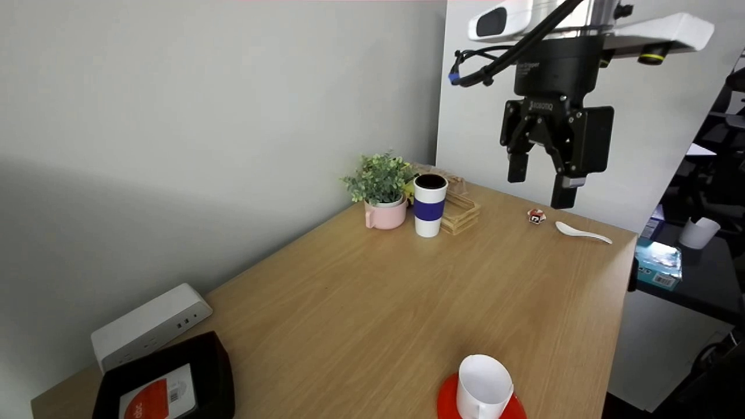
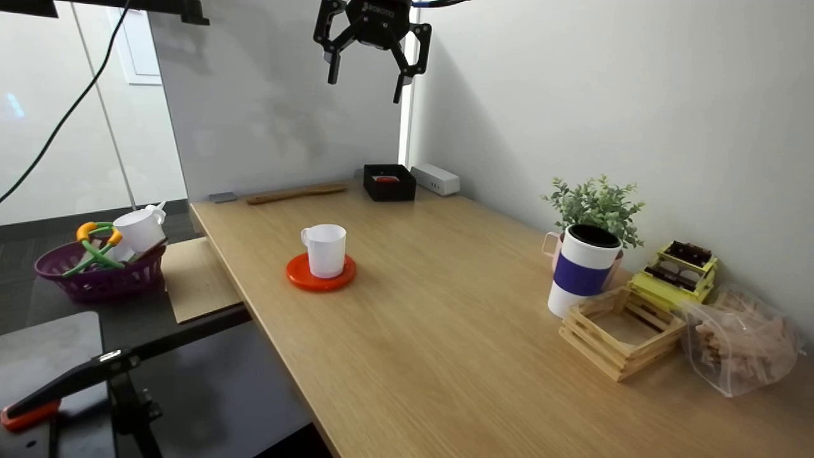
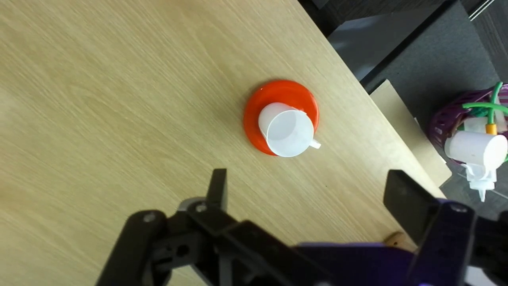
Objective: Separate the mug from the side plate.
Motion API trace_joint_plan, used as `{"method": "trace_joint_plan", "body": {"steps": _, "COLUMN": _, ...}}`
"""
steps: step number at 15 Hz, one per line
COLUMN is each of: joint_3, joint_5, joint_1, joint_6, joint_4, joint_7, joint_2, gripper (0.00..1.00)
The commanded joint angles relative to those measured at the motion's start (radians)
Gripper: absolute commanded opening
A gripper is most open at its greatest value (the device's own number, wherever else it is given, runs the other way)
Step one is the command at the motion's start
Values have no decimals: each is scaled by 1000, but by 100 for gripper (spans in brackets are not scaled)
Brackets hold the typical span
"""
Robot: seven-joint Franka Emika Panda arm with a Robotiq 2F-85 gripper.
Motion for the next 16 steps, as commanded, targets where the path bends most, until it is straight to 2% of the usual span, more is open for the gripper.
{"method": "trace_joint_plan", "body": {"steps": 1, "joint_3": 29, "joint_5": 3, "joint_1": -35, "joint_6": -15, "joint_4": 26, "joint_7": -21, "joint_2": 28, "gripper": 100}}
{"method": "trace_joint_plan", "body": {"steps": 9, "joint_3": 63, "joint_5": 3, "joint_1": -44, "joint_6": -30, "joint_4": 99, "joint_7": -78, "joint_2": 156, "gripper": 100}}
{"method": "trace_joint_plan", "body": {"steps": 16, "joint_3": 121, "joint_5": -27, "joint_1": -26, "joint_6": -48, "joint_4": 209, "joint_7": -43, "joint_2": 330, "gripper": 100}}
